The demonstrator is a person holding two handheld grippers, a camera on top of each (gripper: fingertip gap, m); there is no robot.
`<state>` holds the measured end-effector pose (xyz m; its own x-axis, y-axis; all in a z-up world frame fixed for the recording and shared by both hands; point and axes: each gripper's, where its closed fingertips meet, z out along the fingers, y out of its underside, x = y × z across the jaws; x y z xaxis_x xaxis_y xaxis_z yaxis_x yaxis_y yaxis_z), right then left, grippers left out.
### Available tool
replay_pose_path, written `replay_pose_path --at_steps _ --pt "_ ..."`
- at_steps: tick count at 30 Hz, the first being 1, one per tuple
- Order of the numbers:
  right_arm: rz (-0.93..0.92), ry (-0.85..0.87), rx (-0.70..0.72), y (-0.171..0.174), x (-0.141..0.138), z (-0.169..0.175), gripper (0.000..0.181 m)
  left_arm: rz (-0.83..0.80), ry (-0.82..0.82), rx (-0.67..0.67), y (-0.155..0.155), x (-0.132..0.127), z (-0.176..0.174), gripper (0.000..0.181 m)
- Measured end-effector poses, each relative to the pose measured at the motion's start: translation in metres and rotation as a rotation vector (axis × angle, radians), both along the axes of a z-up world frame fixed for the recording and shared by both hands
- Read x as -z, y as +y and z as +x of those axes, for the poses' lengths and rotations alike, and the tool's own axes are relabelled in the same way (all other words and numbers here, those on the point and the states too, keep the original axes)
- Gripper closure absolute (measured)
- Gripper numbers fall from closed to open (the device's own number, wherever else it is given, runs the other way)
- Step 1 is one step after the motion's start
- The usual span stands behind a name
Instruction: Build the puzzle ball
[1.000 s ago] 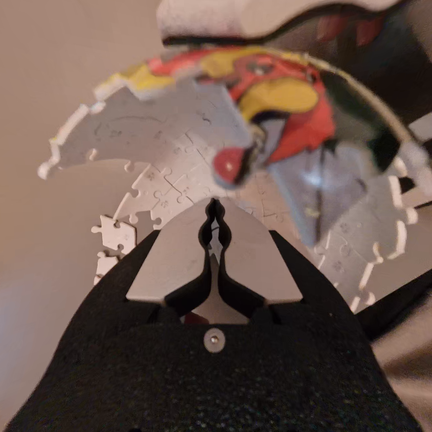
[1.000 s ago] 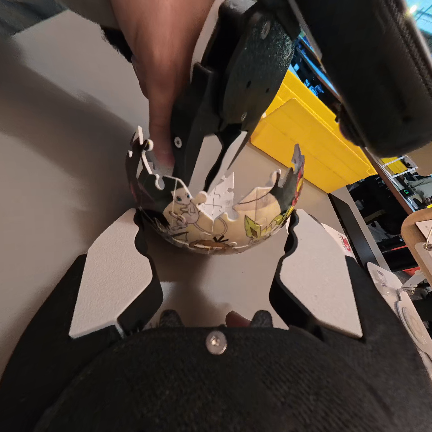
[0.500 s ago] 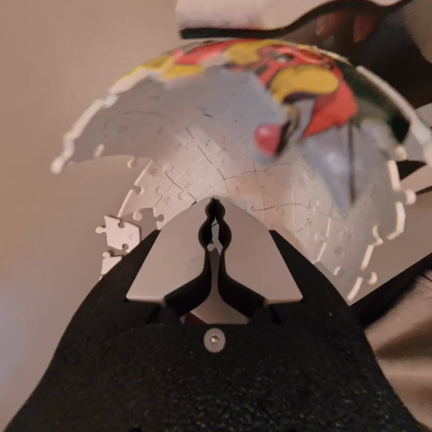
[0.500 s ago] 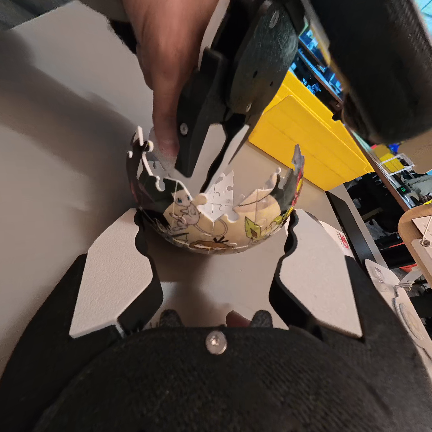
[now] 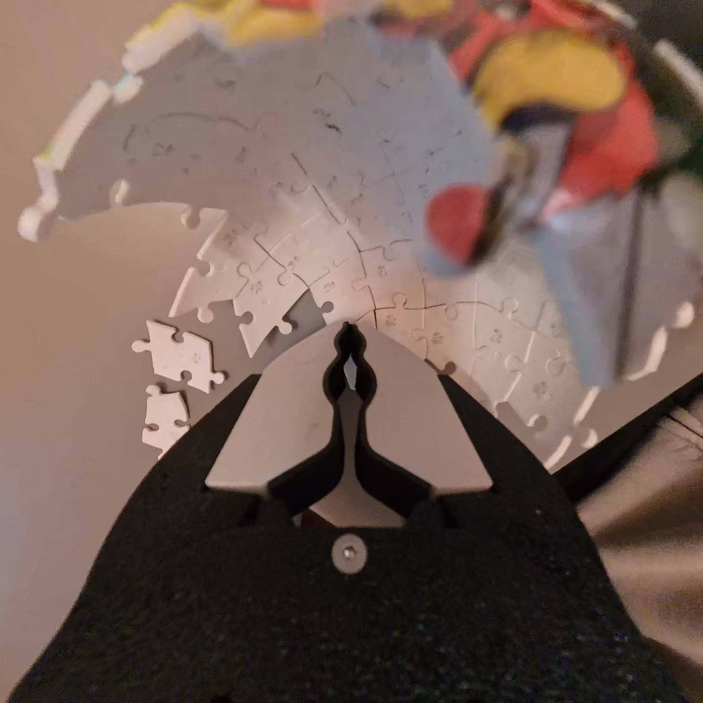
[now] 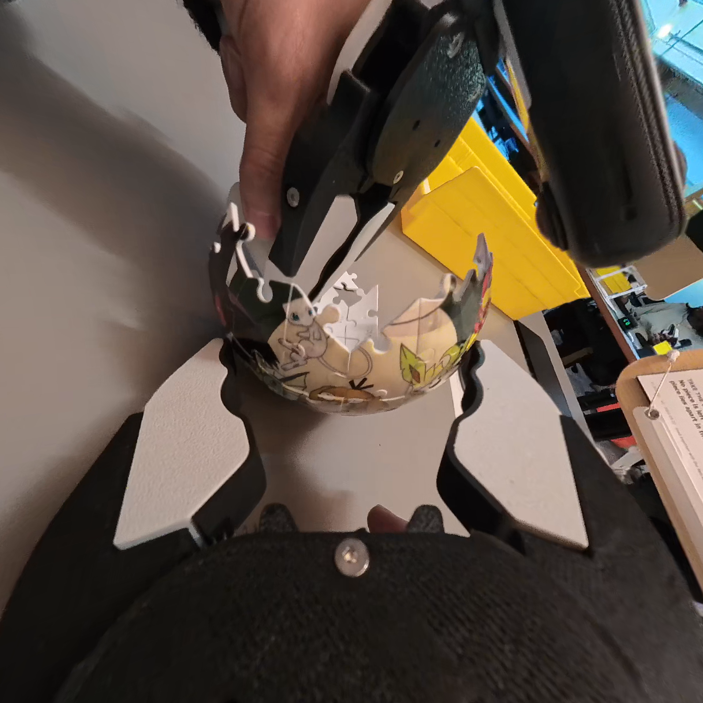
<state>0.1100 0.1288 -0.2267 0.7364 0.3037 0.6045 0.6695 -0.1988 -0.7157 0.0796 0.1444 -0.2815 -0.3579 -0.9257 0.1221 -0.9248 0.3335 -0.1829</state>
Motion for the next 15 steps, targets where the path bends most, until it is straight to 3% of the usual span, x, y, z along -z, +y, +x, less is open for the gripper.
replay_pose_path --at_steps 9,15 --pt "-0.001 -0.067 -0.015 0.0012 -0.0024 -0.0059 0.066 0.032 -0.038 0.017 0.0018 0.0019 -0.0012 0.181" --pt "0.022 -0.039 -0.002 -0.0016 0.002 -0.0041 0.067 -0.03 -0.134 -0.012 0.0029 -0.0023 -0.0011 0.181"
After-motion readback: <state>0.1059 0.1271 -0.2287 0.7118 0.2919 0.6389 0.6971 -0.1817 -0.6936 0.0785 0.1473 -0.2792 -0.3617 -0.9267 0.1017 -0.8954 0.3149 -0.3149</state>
